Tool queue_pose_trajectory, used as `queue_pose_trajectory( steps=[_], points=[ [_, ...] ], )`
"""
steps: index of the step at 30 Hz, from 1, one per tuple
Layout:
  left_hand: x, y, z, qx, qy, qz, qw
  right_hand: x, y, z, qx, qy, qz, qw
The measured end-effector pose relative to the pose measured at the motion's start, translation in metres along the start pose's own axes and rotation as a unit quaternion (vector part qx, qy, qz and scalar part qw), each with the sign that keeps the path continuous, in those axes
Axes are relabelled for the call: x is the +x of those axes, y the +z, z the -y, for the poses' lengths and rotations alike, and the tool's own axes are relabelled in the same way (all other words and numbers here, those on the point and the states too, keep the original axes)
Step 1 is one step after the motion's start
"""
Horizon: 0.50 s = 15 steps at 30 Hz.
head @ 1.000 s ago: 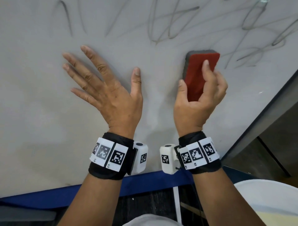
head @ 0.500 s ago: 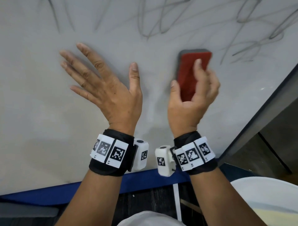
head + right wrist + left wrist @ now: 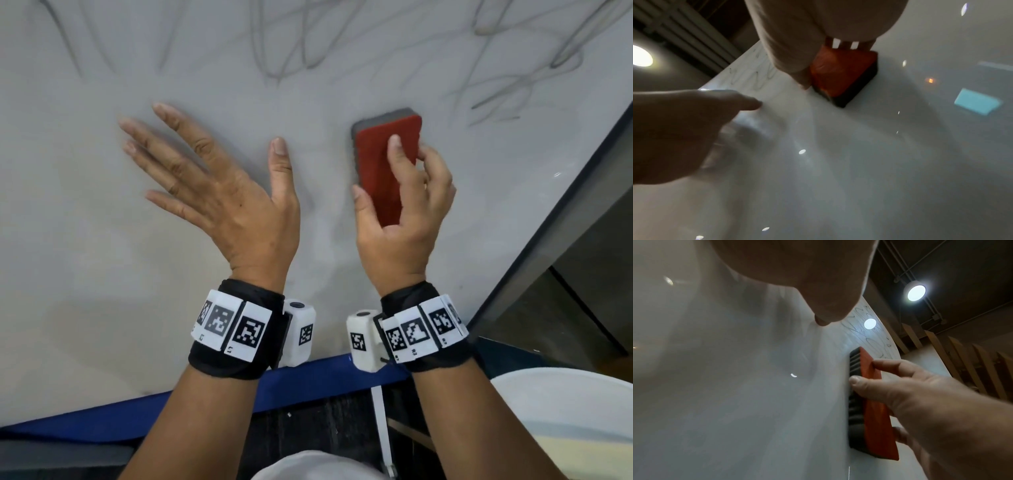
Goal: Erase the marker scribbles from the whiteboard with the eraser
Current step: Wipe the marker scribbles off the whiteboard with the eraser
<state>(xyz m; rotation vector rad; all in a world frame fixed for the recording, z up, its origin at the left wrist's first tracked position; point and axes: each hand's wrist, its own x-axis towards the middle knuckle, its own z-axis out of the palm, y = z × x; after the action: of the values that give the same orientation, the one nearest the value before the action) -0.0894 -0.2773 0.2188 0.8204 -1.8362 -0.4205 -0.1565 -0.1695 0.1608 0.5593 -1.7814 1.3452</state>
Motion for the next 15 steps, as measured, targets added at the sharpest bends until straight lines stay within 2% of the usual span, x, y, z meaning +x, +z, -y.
queue_pose_trajectory(
  steps=[2, 6, 8, 13, 15],
  points=[
    [-0.001, 0.002, -0.003, 0.001, 0.0, 0.002, 1.0, 0.006, -0.007, -0.015, -0.02, -0.01, -0.014, 1.0],
    [-0.005, 0.003, -0.005, 0.007, 0.003, 0.009, 1.0, 0.018, -0.011, -0.023, 0.03, 0.118, -0.109, 0.987],
    [-0.007, 0.004, -0.008, 0.006, 0.003, 0.008, 1.0, 0.016, -0.007, -0.015, 0.039, 0.137, -0.118, 0.983],
    [-0.009, 0.008, -0.015, 0.003, -0.003, 0.008, 1.0, 0.008, -0.006, -0.001, 0.02, 0.03, -0.01, 0.999],
    [-0.009, 0.008, -0.015, 0.008, -0.002, 0.011, 1.0, 0.015, -0.011, -0.013, 0.02, 0.031, -0.03, 0.999]
  ],
)
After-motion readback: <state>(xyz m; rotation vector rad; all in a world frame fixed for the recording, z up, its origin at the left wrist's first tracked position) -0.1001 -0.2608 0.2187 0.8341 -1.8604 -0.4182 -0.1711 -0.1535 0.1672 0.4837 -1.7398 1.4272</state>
